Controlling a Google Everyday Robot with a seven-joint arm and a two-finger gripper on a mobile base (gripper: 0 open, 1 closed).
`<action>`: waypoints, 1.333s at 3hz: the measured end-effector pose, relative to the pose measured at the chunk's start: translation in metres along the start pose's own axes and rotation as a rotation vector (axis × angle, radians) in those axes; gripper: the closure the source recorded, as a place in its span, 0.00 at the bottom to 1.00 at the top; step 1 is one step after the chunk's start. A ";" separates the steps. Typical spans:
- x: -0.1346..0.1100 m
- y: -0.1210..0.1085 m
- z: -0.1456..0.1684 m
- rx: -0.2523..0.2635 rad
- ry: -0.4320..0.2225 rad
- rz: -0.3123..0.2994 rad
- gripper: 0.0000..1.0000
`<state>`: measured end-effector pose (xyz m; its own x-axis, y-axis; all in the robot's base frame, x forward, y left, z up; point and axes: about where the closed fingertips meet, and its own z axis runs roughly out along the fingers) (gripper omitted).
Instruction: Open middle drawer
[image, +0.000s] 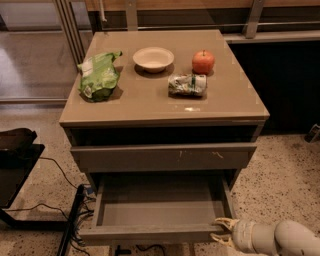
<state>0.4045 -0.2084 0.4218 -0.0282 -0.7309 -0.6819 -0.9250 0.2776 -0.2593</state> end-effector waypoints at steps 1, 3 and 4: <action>-0.004 -0.001 -0.004 0.000 0.000 0.000 1.00; -0.006 0.016 -0.019 0.014 0.013 -0.032 1.00; -0.006 0.016 -0.019 0.014 0.013 -0.032 0.82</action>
Offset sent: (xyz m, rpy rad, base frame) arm -0.1192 -0.0065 0.0276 -0.1108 -0.0388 0.0776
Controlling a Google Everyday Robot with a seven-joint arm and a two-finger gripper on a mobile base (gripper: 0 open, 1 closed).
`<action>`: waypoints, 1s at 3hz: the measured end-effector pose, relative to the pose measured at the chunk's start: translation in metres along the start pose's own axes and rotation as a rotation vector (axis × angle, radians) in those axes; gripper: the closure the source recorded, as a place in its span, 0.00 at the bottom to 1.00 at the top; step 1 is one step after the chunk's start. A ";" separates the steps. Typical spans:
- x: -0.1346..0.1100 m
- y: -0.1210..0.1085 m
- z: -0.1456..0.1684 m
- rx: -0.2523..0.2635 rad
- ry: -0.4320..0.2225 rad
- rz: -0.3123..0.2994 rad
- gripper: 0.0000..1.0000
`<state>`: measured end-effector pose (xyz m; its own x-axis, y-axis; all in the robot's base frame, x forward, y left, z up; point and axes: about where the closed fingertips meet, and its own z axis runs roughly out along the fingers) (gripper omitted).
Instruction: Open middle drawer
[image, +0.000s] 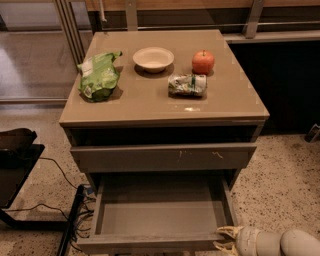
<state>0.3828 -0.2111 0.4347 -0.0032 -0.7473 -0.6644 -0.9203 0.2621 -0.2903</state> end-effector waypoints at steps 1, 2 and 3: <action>0.000 0.000 0.000 0.000 0.000 0.000 0.58; 0.000 0.000 0.000 0.000 0.000 0.000 0.36; 0.000 0.000 0.000 0.000 0.000 0.000 0.12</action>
Offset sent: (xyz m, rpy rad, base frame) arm 0.0000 0.0000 0.0000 0.0000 0.0000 0.0001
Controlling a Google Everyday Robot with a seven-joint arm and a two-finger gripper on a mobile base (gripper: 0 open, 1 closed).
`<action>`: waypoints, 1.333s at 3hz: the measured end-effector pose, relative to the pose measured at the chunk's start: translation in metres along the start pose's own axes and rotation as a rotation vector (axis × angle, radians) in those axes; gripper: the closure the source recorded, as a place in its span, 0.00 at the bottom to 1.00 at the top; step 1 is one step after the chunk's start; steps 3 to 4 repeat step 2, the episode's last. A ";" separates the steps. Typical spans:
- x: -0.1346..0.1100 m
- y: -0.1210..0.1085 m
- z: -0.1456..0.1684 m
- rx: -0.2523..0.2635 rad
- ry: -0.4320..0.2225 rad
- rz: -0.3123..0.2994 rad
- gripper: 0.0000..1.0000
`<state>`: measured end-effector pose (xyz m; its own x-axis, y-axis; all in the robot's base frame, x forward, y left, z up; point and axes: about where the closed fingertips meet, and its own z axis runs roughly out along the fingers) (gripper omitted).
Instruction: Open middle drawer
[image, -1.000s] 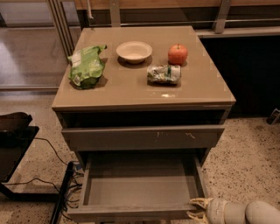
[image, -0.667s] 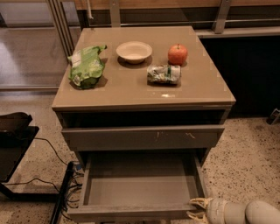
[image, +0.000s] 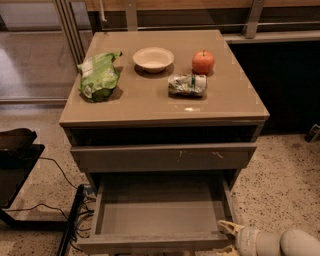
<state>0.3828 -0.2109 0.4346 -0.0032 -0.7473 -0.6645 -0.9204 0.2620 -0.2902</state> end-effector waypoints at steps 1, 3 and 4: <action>0.000 0.000 0.000 0.000 0.000 0.000 0.00; 0.000 0.000 0.000 0.000 0.000 0.000 0.00; 0.000 0.000 0.000 0.000 0.000 0.000 0.00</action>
Offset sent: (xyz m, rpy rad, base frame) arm 0.0000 0.0000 0.0000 0.0000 0.0000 0.0000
